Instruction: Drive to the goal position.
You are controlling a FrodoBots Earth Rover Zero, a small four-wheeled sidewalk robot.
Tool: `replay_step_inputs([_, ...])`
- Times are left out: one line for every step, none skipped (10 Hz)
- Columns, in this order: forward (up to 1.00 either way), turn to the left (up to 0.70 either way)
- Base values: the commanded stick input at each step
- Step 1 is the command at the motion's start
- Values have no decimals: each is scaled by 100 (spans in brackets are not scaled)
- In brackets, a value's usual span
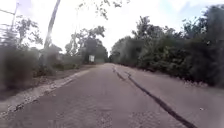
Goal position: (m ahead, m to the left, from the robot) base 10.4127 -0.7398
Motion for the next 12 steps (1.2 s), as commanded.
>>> replay_step_inputs([100, 0])
replay_step_inputs([100, 0])
replay_step_inputs([100, 0])
replay_step_inputs([100, 0])
replay_step_inputs([100, 0])
replay_step_inputs([100, 0])
replay_step_inputs([100, 0])
replay_step_inputs([100, 0])
replay_step_inputs([100, 0])
replay_step_inputs([100, 0])
replay_step_inputs([100, 0])
replay_step_inputs([100, 0])
